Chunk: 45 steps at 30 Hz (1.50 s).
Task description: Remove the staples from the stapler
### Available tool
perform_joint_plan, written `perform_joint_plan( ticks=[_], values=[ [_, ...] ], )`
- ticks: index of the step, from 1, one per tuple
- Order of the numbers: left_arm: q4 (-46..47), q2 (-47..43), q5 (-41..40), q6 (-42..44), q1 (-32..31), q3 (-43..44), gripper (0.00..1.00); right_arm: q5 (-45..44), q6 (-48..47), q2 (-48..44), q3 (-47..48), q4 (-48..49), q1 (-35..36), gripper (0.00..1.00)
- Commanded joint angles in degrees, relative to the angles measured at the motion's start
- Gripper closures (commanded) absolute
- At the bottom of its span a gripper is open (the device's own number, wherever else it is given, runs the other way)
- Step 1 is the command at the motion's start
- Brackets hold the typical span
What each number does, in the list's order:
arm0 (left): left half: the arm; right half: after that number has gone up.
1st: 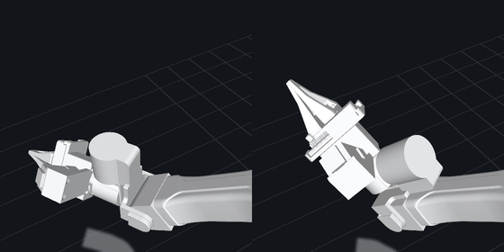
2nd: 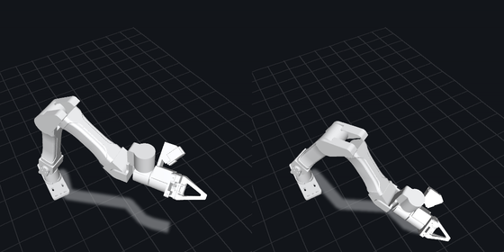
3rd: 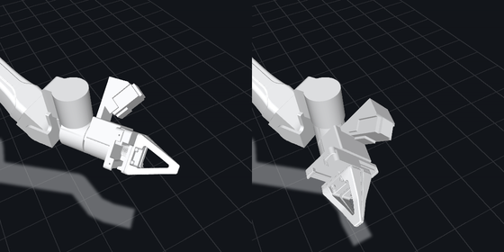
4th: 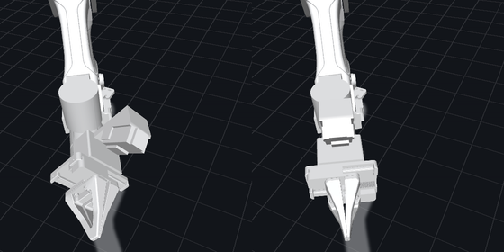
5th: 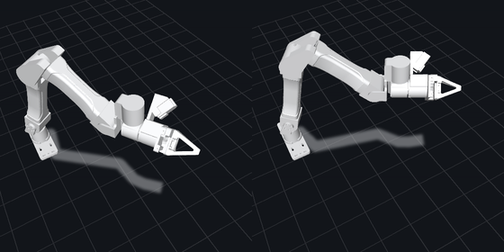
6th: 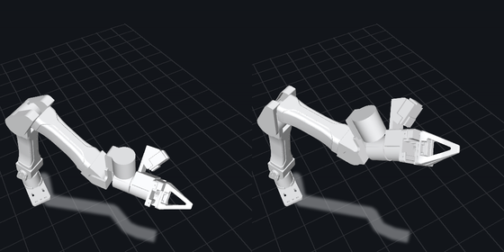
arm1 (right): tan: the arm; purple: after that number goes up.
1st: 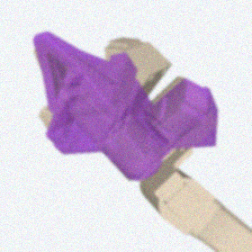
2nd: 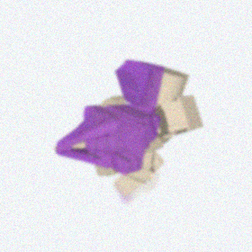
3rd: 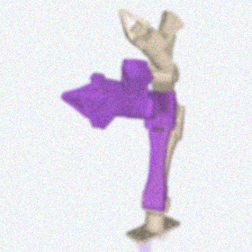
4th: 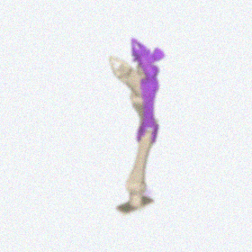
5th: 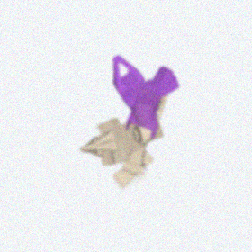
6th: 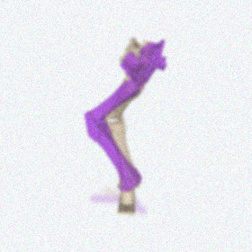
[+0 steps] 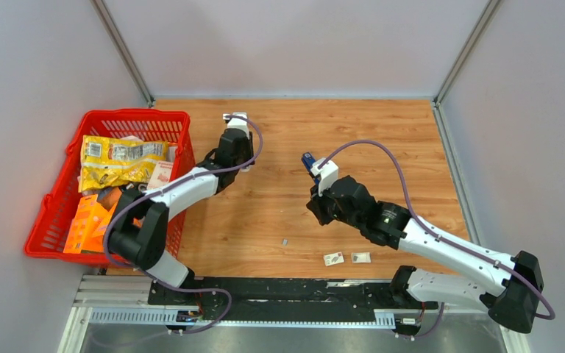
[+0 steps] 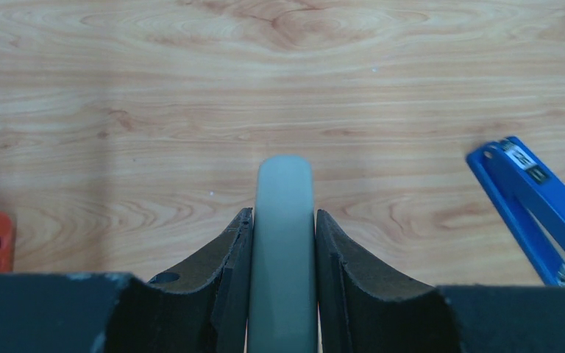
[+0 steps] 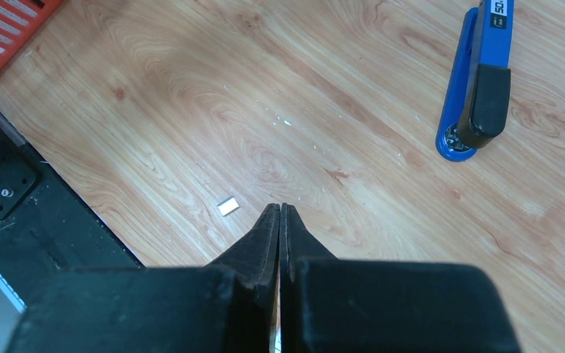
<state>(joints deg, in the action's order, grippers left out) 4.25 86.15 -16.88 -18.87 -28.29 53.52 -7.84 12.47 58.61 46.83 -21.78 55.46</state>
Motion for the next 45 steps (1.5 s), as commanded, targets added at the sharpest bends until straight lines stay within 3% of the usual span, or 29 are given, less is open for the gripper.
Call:
perform_joint_plan(
  ticks=[1, 7, 13, 20, 26, 33, 45],
  values=[
    [8.58, 5.85, -0.08, 0.77, 2.01, 4.75, 1.00, 0.89, 0.80, -0.07, 0.19, 3.41, 0.17, 1.00],
    [8.59, 10.53, 2.64, -3.00, 2.37, 4.67, 1.00, 0.81, 0.72, -0.78, -0.07, 2.97, 0.17, 1.00],
    [4.64, 9.39, 4.31, -9.95, 2.10, -2.09, 1.00, 1.42, 0.63, -0.25, 0.11, 3.15, 0.09, 1.00],
    [1.55, 7.01, 0.63, -12.15, -3.95, -8.77, 1.00, 2.91, 1.50, 1.24, -0.25, 4.64, 0.17, 1.00],
    [1.55, 8.85, -0.25, -14.44, -5.37, -12.12, 1.00, 2.92, 1.94, 1.07, -0.51, 4.20, 0.26, 1.00],
    [-2.84, 11.76, 0.54, -13.30, -5.37, -7.83, 1.00, 2.56, 1.94, 0.80, -0.95, 3.68, 0.26, 1.00],
    [-19.72, 7.54, -1.83, -3.90, -5.72, 5.62, 1.00, 2.83, 1.33, 2.82, -0.86, 4.90, 0.35, 1.00]
  ],
)
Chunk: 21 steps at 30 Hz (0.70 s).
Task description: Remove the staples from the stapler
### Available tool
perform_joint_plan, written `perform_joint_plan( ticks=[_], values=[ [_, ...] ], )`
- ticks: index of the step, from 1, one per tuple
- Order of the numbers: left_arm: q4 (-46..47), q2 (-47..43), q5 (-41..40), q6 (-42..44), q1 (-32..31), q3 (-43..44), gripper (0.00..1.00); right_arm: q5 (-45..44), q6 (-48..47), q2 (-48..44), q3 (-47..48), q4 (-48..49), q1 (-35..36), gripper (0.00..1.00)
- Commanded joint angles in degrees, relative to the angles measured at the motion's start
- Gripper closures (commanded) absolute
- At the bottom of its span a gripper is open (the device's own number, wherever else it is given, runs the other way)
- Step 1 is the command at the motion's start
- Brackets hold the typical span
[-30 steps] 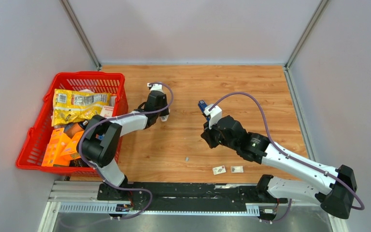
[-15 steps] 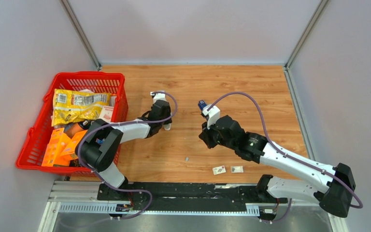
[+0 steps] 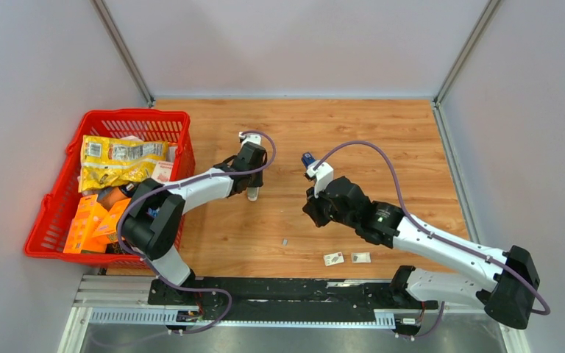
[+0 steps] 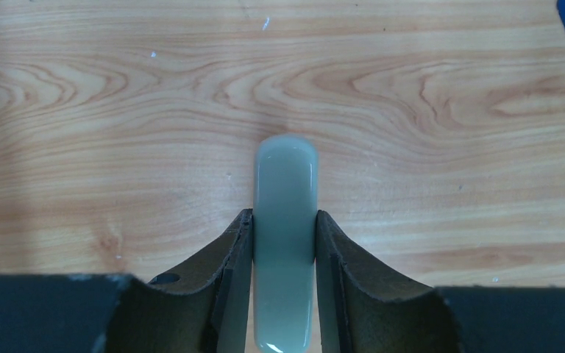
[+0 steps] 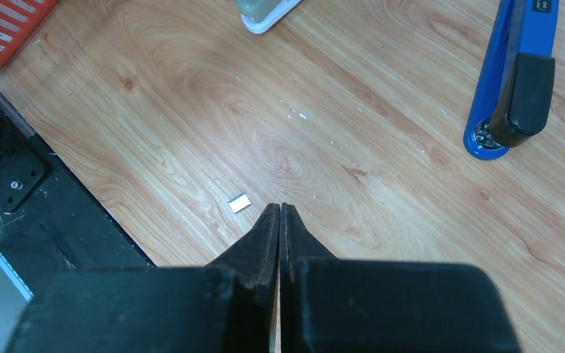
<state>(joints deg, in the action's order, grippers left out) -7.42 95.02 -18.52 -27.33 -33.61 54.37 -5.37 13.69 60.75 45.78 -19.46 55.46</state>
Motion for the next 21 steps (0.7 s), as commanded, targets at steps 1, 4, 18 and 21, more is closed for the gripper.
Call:
perform_joint_plan(
  ticks=[1, 4, 18, 21],
  values=[
    [-8.14, -1.33, -0.46, 5.44, -0.32, 5.56, 1.00, 0.53, 0.11, 0.77, 0.27, 2.68, 0.26, 1.00],
    [-9.10, -0.72, -0.90, 6.50, 0.03, 7.41, 1.00, 0.36, -0.16, 0.60, 0.19, 2.68, 0.26, 1.00],
    [-9.10, 3.32, -0.20, 7.56, 2.22, 10.59, 1.00, 0.09, -0.07, 0.33, -0.25, 2.41, 0.26, 1.00],
    [-11.03, 10.76, 8.20, 5.45, 4.33, 10.58, 1.00, 0.27, 0.02, 0.42, -0.25, 2.50, 0.26, 1.00]
  ],
)
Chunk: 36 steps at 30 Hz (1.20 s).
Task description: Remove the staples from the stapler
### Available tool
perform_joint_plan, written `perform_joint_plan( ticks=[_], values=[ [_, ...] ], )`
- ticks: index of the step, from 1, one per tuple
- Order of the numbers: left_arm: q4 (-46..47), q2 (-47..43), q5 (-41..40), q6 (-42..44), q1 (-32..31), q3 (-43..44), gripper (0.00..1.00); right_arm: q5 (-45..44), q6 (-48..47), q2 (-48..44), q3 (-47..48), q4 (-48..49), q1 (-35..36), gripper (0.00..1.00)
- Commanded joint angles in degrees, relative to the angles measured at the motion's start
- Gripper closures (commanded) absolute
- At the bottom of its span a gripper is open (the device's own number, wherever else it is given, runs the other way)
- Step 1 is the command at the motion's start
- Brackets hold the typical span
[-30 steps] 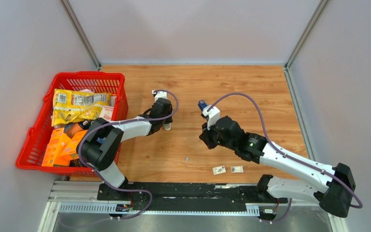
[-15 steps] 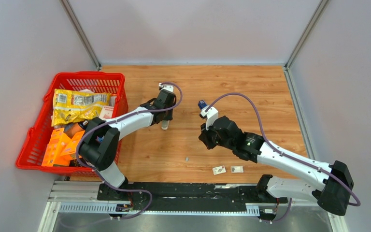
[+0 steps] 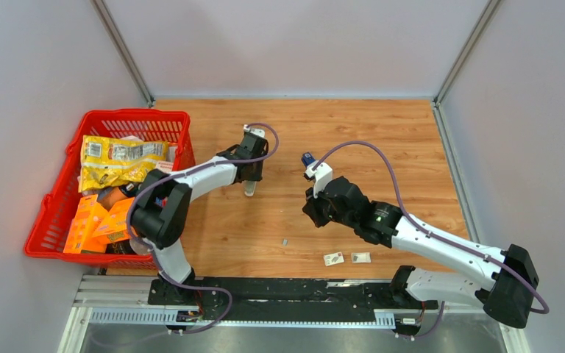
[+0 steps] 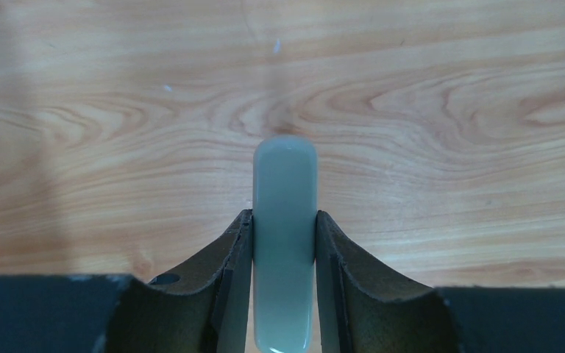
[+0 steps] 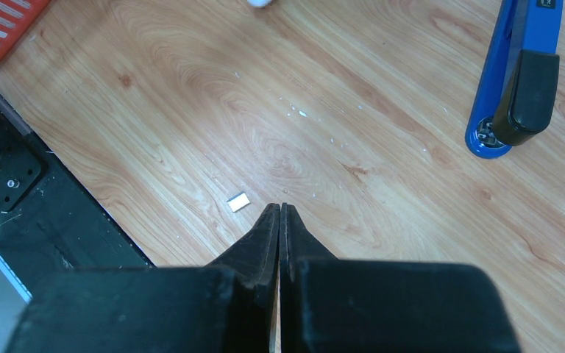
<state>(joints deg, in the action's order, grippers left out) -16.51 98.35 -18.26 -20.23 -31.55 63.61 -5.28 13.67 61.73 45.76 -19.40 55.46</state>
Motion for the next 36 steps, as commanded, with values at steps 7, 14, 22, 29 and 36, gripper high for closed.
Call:
perform_joint_plan(
  ticks=[7, 14, 22, 29, 36],
  values=[
    [-4.93, 18.90, 18.97, -4.65, 5.45, 2.92, 1.00, -0.08, 0.13, -1.00, -0.41, 1.91, 0.26, 1.00],
    [-5.90, 15.04, 16.96, -3.33, 5.53, 3.36, 1.00, 0.09, 0.21, -0.39, -0.23, 2.35, 0.26, 1.00],
    [-7.13, 7.75, 15.72, -0.78, 5.45, 5.20, 1.00, -1.05, 0.57, 0.23, 1.44, 1.38, 0.35, 0.84],
    [-8.97, 5.46, 15.89, 0.98, 5.45, 7.05, 0.66, -1.57, 1.01, 0.23, 2.23, 0.50, 0.26, 0.53],
    [-9.41, 3.35, 16.33, 2.03, 5.45, 6.70, 0.43, -2.28, 0.92, -0.30, 2.58, -0.11, 0.26, 0.48]
  ],
)
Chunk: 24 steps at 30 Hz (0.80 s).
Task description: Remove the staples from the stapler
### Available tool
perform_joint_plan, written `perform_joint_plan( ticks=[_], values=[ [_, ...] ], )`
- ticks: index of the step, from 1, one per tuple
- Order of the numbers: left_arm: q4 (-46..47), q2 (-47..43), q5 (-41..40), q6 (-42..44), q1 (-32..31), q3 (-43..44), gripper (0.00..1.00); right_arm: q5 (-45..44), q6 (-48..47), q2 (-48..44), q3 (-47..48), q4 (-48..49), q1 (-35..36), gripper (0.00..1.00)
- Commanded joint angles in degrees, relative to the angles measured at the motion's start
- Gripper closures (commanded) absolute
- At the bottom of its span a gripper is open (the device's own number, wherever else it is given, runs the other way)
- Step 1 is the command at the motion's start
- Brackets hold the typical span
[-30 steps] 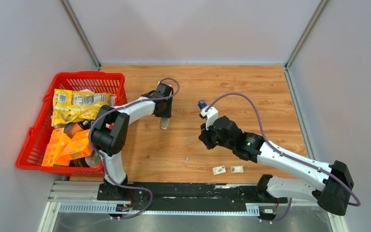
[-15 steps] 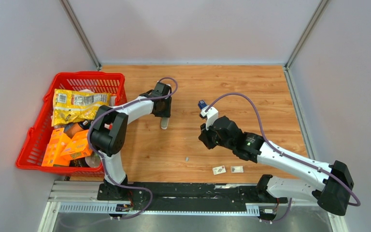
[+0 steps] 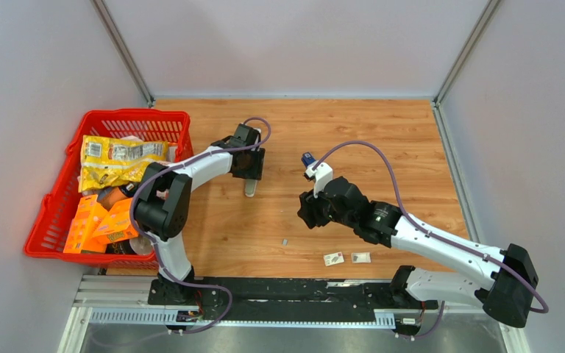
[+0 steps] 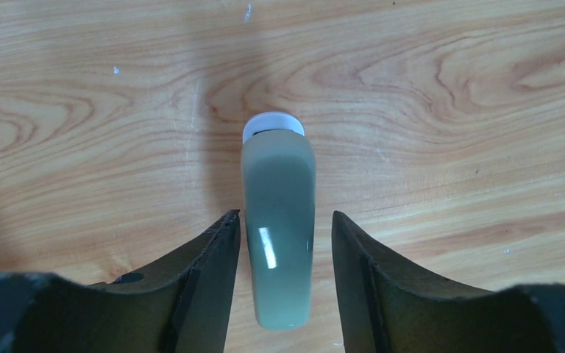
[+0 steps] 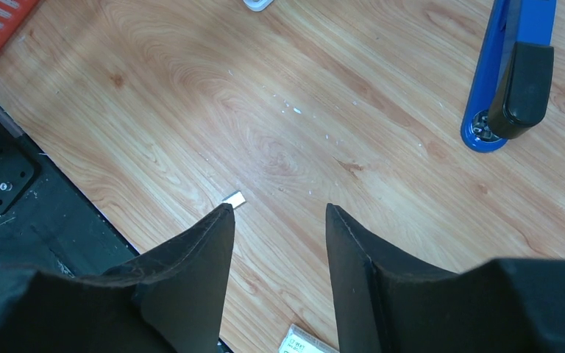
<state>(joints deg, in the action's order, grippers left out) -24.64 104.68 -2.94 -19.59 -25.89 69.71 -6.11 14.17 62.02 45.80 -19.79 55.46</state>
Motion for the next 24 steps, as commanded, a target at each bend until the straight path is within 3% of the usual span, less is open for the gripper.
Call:
perform_joint_plan(
  ticks=[1, 4, 8, 14, 24],
  values=[
    [-1.46, -3.43, 0.83, 1.40, -0.13, 0.60, 0.43, -1.36, 0.42, -0.58, 2.54, 0.28, 0.35, 0.47],
    [-2.42, -4.49, 0.57, 1.67, -0.21, 1.39, 0.41, -1.89, 0.33, -0.76, 2.98, -0.25, 0.26, 0.45],
    [-3.92, -7.21, 0.57, 2.28, -0.21, 2.70, 0.24, -4.25, -0.02, -1.81, 3.42, -1.56, 0.17, 0.41],
    [-4.71, -10.72, 2.59, 5.44, -0.30, 5.78, 0.24, -7.51, -0.03, -2.34, 4.29, -5.16, -0.88, 0.39],
    [0.30, -6.87, 24.80, 14.49, -2.14, 15.35, 0.25, -9.98, 6.65, -5.06, 3.42, -11.05, -8.87, 0.30]
  ],
)
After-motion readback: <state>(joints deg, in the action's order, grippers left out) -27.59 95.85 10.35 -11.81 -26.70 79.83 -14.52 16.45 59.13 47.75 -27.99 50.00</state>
